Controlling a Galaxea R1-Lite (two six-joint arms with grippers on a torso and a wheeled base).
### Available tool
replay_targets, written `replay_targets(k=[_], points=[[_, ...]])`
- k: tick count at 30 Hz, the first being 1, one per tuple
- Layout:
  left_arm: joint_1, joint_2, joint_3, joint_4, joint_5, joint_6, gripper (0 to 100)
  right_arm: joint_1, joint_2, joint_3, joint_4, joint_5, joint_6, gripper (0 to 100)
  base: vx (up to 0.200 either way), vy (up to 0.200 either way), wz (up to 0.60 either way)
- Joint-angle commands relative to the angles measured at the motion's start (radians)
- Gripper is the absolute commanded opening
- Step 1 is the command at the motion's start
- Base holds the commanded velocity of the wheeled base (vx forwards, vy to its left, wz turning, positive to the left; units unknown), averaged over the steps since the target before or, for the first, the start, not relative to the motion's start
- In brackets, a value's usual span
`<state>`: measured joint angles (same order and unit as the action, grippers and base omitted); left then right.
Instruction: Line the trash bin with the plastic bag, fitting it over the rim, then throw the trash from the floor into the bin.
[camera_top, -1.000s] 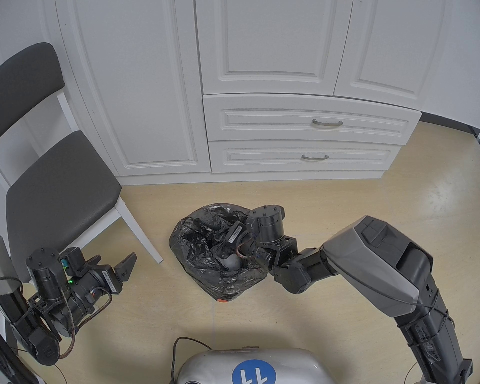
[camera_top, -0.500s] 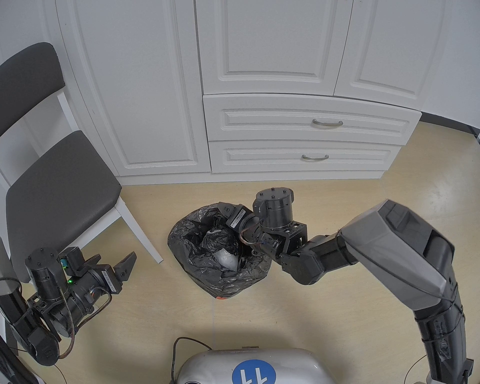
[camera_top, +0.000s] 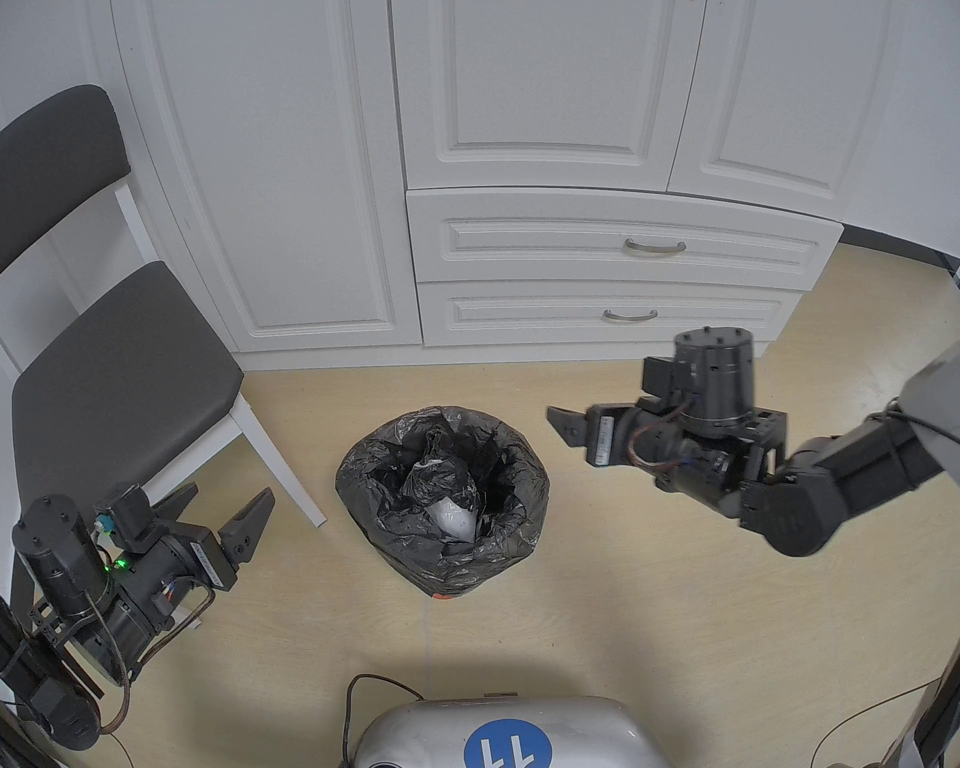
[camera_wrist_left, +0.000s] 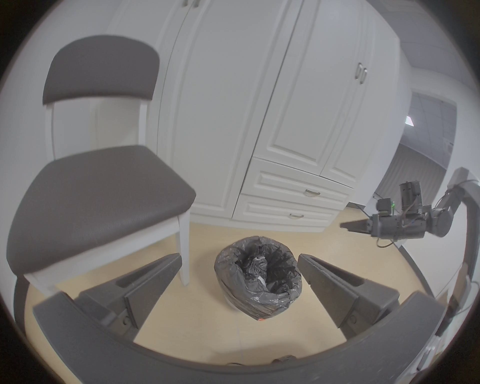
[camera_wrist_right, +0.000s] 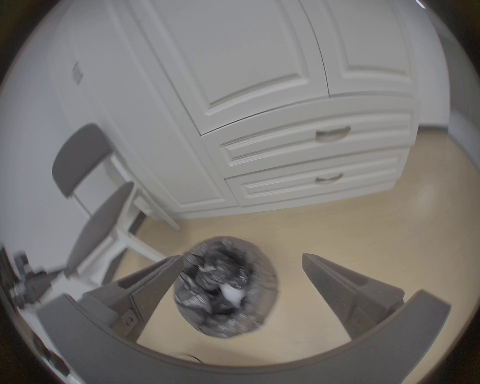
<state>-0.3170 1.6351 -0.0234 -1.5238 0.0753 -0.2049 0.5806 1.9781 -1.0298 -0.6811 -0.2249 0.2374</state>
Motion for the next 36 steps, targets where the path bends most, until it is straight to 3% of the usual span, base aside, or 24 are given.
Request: replay_targets(k=[1,10,17,21,26,30,36], points=[[0.079,-0.193,0.022,0.021,0.0,0.196,100,-0.096,-0.413,0.382,-0.009,-0.122,-0.244,100,0.0,0.0,0.0],[0.188,-0.314,-0.029,0.225,-0.019,0.229,100,-0.131,-0.65,0.577,-0.014,-0.168,-0.234,100,0.0,0.0,0.0],[0.256,-0.515,-0.242,0.542,-0.062,0.225,100,-0.216,-0.803,0.634,-0.115,-0.177,-0.202,100,0.0,0.0,0.0],[0.269,-0.719,-0.414,0.893,-0.071,0.223,100,-0.309,-0.924,0.628,-0.146,-0.179,-0.221,100,0.0,0.0,0.0],[0.263,-0.949,-0.533,1.278,-0.111,0.209,100,-0.464,-1.104,0.649,-0.124,-0.16,-0.293,100,0.0,0.0,0.0],[0.263,-1.077,-0.566,1.435,-0.109,0.205,100,-0.492,-1.294,0.651,0.017,-0.14,-0.291,100,0.0,0.0,0.0],[0.274,-1.183,-0.587,1.496,-0.06,0.205,100,-0.518,-1.576,0.64,0.353,-0.126,-0.291,100,0.0,0.0,0.0]])
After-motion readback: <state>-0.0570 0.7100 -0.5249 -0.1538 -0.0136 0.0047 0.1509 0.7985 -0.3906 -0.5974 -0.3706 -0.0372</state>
